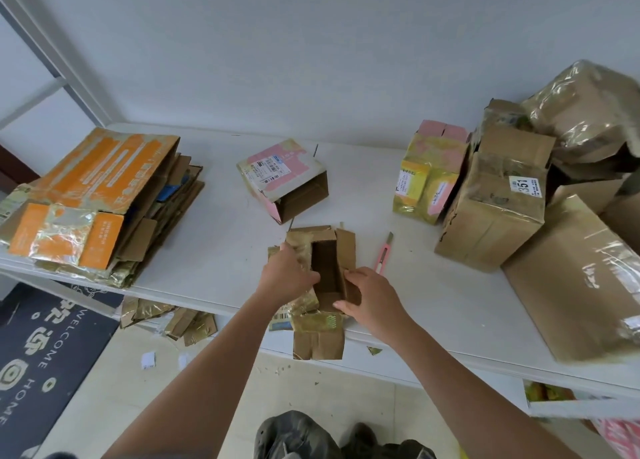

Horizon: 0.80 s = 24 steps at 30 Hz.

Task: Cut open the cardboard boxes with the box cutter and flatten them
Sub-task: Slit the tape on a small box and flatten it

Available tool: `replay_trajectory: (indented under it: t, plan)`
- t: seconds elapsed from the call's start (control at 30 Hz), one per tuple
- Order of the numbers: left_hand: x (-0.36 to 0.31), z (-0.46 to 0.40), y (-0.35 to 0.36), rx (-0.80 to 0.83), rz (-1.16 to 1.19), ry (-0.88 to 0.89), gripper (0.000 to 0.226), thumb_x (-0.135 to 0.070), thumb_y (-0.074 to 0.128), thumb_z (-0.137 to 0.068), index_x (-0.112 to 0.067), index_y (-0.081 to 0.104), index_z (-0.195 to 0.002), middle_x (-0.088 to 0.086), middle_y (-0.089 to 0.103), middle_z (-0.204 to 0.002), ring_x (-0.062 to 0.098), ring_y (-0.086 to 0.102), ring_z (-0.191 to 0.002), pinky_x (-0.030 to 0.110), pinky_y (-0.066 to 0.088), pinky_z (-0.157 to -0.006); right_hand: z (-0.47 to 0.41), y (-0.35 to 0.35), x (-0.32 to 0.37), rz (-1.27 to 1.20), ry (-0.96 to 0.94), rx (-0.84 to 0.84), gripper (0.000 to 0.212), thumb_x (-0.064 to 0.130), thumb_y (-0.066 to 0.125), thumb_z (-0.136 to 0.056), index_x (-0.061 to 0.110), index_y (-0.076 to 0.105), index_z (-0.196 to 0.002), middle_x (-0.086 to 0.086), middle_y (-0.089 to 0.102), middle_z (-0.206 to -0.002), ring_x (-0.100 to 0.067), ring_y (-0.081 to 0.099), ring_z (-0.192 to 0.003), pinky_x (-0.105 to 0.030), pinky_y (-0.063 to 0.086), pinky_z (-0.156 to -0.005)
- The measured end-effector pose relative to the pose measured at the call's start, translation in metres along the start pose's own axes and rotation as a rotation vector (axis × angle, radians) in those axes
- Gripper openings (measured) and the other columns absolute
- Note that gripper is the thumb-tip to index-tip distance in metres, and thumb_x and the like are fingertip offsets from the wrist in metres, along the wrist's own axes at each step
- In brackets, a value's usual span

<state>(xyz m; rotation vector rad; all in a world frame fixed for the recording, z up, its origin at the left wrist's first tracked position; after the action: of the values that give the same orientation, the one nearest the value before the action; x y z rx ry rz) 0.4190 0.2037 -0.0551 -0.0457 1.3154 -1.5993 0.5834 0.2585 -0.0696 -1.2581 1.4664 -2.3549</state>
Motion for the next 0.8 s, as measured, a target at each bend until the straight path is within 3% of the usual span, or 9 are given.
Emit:
replay_trajectory:
  t: [0.07, 0.13, 0.2, 0.37, 0.43, 0.53, 0.63, 0.7, 0.8]
  plan:
    - [0.006, 0.001, -0.004, 0.042, 0.063, 0.012, 0.070, -0.026, 0.069, -0.083, -0.012, 0.035, -0.143, 0.000, 0.049, -0.112, 0.020, 0.055, -0.097, 0.035, 0.053, -0.078, -0.001, 0.000, 0.001, 0.000, -0.009, -0.004, 0.066, 0.040, 0.069, -0.089, 0.010, 0.048, -0.144, -0.005, 0.053, -0.137, -0.021, 0.052, -0.123, -0.027, 0.042, -0.102]
    - [0.010, 0.001, -0.006, 0.060, 0.146, 0.013, 0.065, -0.022, 0.067, -0.086, -0.013, 0.037, -0.143, 0.004, 0.052, -0.121, 0.021, 0.058, -0.094, 0.032, 0.054, -0.073, -0.002, 0.001, 0.002, 0.003, -0.018, -0.002, 0.067, 0.040, 0.070, -0.089, 0.010, 0.048, -0.144, -0.005, 0.054, -0.136, -0.022, 0.053, -0.122, -0.027, 0.043, -0.101]
    - [0.013, 0.002, -0.010, 0.079, 0.269, -0.010, 0.060, -0.016, 0.063, -0.090, -0.013, 0.039, -0.145, 0.006, 0.054, -0.122, 0.018, 0.061, -0.087, 0.033, 0.057, -0.071, -0.002, 0.002, 0.001, 0.002, -0.020, 0.004, 0.067, 0.040, 0.070, -0.089, 0.011, 0.047, -0.144, -0.005, 0.053, -0.137, -0.022, 0.053, -0.123, -0.028, 0.044, -0.102]
    - [0.018, 0.004, -0.015, 0.132, 0.361, -0.019, 0.054, -0.013, 0.058, -0.094, -0.017, 0.041, -0.145, 0.004, 0.054, -0.119, 0.014, 0.059, -0.085, 0.040, 0.057, -0.084, 0.000, 0.002, 0.003, -0.018, -0.026, -0.012, 0.065, 0.038, 0.073, -0.087, 0.010, 0.050, -0.141, -0.004, 0.054, -0.132, -0.021, 0.055, -0.120, -0.028, 0.047, -0.100]
    - [0.018, 0.004, -0.015, 0.152, 0.321, 0.005, 0.055, -0.012, 0.061, -0.092, -0.019, 0.040, -0.142, 0.005, 0.054, -0.122, 0.018, 0.060, -0.093, 0.037, 0.058, -0.082, 0.000, 0.001, 0.004, -0.010, -0.026, 0.011, 0.060, 0.040, 0.075, -0.084, 0.012, 0.053, -0.132, -0.001, 0.053, -0.123, -0.019, 0.056, -0.111, -0.024, 0.047, -0.088]
    - [0.014, 0.002, -0.019, 0.156, 0.214, 0.113, 0.065, -0.007, 0.069, -0.083, -0.021, 0.040, -0.140, 0.004, 0.052, -0.133, 0.018, 0.054, -0.107, 0.022, 0.052, -0.075, -0.008, -0.012, 0.006, -0.014, -0.027, -0.017, 0.046, 0.045, 0.077, -0.081, 0.019, 0.057, -0.114, 0.005, 0.049, -0.111, -0.013, 0.055, -0.099, -0.021, 0.043, -0.078]
    - [0.009, 0.000, -0.024, 0.152, -0.008, 0.235, 0.077, -0.011, 0.077, -0.076, -0.027, 0.038, -0.141, 0.000, 0.051, -0.132, 0.020, 0.051, -0.113, 0.033, 0.052, -0.090, -0.022, -0.037, 0.008, -0.058, -0.022, -0.222, 0.049, 0.043, 0.071, -0.086, 0.021, 0.049, -0.124, 0.002, 0.043, -0.114, -0.012, 0.051, -0.098, -0.014, 0.041, -0.071]
    - [0.010, -0.001, -0.023, 0.150, -0.111, 0.265, 0.082, -0.014, 0.079, -0.076, -0.029, 0.036, -0.144, -0.001, 0.050, -0.131, 0.023, 0.050, -0.117, 0.036, 0.049, -0.095, -0.030, -0.034, 0.006, -0.089, 0.008, -0.173, 0.060, 0.041, 0.066, -0.091, 0.020, 0.043, -0.142, -0.004, 0.044, -0.124, -0.018, 0.052, -0.110, -0.019, 0.046, -0.082]
    - [0.013, -0.001, -0.015, 0.134, -0.192, 0.288, 0.079, -0.019, 0.076, -0.082, -0.028, 0.032, -0.148, 0.001, 0.048, -0.135, 0.023, 0.047, -0.122, 0.029, 0.042, -0.095, -0.032, -0.010, -0.001, -0.038, 0.087, -0.028, 0.058, 0.043, 0.063, -0.093, 0.016, 0.050, -0.143, -0.010, 0.055, -0.131, -0.025, 0.055, -0.120, -0.032, 0.049, -0.097]
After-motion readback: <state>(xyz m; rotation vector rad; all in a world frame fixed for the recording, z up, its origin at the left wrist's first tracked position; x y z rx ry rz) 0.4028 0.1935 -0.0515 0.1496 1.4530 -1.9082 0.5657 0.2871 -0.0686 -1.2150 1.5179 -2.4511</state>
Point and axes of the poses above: each hand's wrist, its own z-axis away from the middle knuckle, its own y-axis out of the palm, x = y × z, the point moved 5 cm from there along -z, towards the middle knuckle
